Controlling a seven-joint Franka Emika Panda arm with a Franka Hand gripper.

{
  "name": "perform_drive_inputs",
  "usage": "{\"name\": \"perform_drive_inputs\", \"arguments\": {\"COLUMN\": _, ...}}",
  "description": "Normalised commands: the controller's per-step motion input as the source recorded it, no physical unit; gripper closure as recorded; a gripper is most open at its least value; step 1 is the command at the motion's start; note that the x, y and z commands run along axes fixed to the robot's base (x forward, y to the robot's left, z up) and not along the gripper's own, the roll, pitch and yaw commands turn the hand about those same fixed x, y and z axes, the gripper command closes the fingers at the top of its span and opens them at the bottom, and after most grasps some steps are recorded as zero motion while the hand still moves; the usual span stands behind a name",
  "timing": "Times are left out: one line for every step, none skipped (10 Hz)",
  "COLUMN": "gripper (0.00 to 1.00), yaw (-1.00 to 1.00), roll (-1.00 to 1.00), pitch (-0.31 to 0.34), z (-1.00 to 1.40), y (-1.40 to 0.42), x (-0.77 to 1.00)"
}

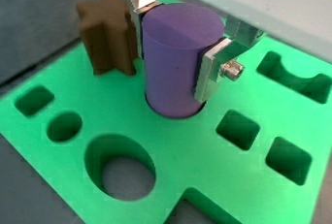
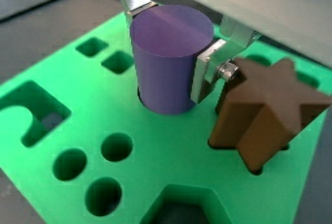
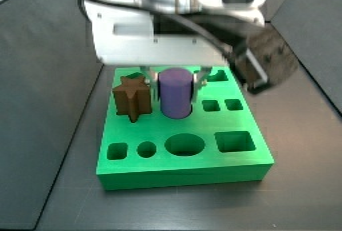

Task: Pick up the round object. Move up. Move to above the board. Insert the round object.
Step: Insert the round object.

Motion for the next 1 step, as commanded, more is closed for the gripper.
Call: {"name": "perform_drive_inputs", "arguments": {"gripper": 1.00, "yaw": 0.00, "roll": 0.00, "pitch": 0.000, "z": 0.00, "y": 0.00, "x": 0.00}}
